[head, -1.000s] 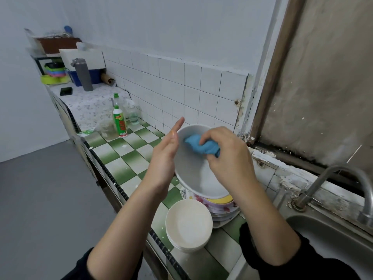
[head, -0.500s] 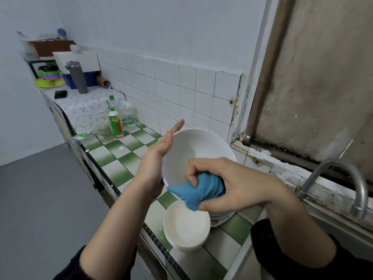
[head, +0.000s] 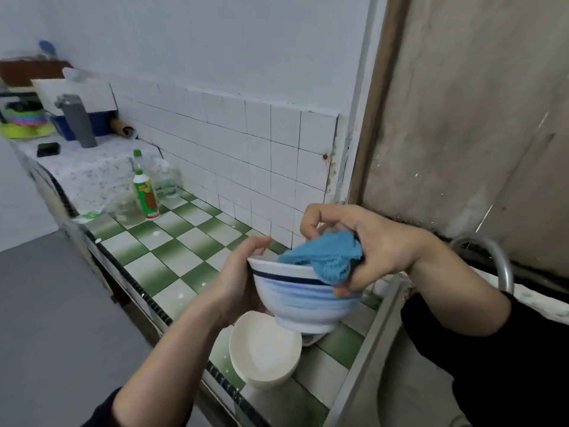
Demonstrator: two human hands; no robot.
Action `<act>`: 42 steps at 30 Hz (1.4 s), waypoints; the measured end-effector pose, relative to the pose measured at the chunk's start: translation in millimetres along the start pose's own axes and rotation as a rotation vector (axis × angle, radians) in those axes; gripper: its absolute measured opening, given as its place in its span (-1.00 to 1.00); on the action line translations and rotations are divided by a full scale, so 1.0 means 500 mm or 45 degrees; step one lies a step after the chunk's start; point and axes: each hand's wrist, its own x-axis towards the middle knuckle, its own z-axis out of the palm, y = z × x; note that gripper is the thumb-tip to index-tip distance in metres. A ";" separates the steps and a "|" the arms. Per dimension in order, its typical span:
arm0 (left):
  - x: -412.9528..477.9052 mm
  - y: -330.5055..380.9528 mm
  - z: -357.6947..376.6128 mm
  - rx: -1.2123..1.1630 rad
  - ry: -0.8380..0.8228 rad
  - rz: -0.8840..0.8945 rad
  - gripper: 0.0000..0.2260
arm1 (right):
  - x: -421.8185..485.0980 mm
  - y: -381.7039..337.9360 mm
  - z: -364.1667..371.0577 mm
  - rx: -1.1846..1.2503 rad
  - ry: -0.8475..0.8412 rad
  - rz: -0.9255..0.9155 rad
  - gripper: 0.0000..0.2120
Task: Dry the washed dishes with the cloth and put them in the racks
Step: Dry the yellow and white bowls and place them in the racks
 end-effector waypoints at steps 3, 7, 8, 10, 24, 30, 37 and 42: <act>0.011 -0.019 0.014 -0.157 -0.001 0.165 -0.49 | 0.000 0.022 -0.014 0.417 0.364 -0.137 -0.59; 0.015 -0.023 0.029 -0.260 -0.012 0.387 -0.44 | 0.008 0.052 -0.039 0.880 0.919 -0.093 -0.33; 0.018 -0.016 0.033 -0.302 0.008 0.411 -0.43 | 0.013 0.061 -0.044 0.908 1.055 -0.035 -0.22; 0.025 0.006 0.040 -0.433 0.071 0.459 -0.46 | 0.025 0.069 -0.049 0.953 1.287 0.090 -0.12; 0.027 0.071 0.050 -0.153 0.280 0.792 -0.74 | 0.031 -0.008 0.032 -0.905 1.013 -0.296 -0.69; -0.002 0.087 0.085 -0.040 0.390 0.853 -0.47 | 0.073 0.019 -0.002 -0.453 1.351 0.012 -0.80; -0.016 0.089 0.067 -0.087 0.549 0.812 -0.56 | 0.092 0.022 0.067 -0.522 1.103 -0.027 -0.64; -0.031 0.089 0.079 0.004 0.589 0.862 -0.60 | 0.108 0.022 0.047 -0.468 1.358 0.028 -0.77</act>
